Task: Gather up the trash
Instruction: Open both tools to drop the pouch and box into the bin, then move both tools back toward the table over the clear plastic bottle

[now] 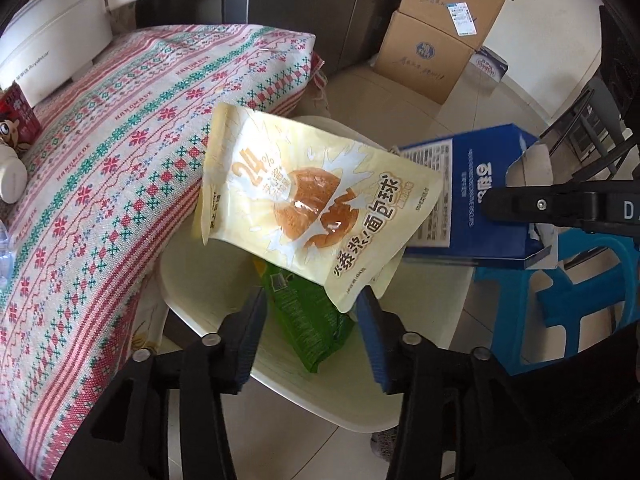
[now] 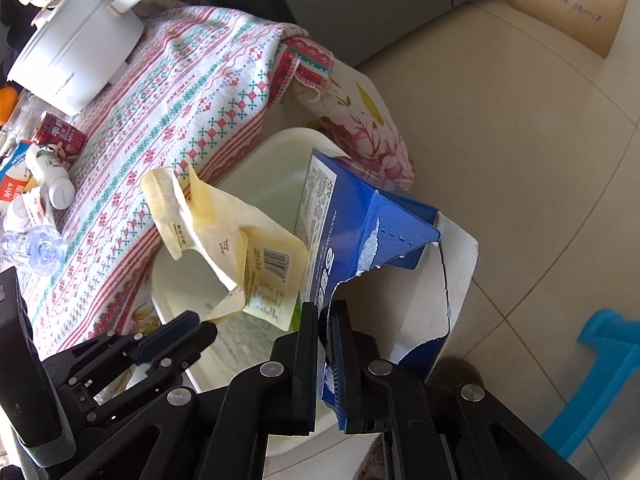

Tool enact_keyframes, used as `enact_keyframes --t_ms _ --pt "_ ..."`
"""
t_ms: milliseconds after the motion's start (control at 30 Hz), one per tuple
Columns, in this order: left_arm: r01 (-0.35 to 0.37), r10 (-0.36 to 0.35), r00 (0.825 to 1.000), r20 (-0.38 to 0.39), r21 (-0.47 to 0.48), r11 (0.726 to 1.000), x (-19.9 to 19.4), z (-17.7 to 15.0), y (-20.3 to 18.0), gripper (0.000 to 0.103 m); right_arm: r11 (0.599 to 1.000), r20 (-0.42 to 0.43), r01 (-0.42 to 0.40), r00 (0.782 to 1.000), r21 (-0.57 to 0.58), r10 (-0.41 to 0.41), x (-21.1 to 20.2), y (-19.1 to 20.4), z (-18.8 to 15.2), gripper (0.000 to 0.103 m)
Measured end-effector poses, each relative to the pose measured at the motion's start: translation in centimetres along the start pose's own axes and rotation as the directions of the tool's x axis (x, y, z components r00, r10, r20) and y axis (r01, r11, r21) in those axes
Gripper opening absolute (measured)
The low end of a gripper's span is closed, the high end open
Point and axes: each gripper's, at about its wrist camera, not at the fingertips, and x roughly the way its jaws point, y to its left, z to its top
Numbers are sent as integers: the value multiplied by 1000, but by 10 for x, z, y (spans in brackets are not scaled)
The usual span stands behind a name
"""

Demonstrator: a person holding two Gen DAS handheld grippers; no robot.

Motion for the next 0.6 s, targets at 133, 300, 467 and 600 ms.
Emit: enact_keyframes --t_ms 133,300,467,600 --pt "-12 12 1000 7 -2 1000 -11 -1 2 62 1000 -23 5 1000 -4 -5 5 3 0 9" --pt "-39 39 999 11 -21 999 -22 -5 11 67 999 -35 -21 999 29 22 6 1 1 24" --pt "-71 73 997 34 -50 996 -41 -8 24 70 997 -3 -60 998 50 60 -6 1 3 41" --pt "-97 101 993 58 -75 992 -60 -13 33 75 998 36 -54 998 24 53 -17 11 5 51"
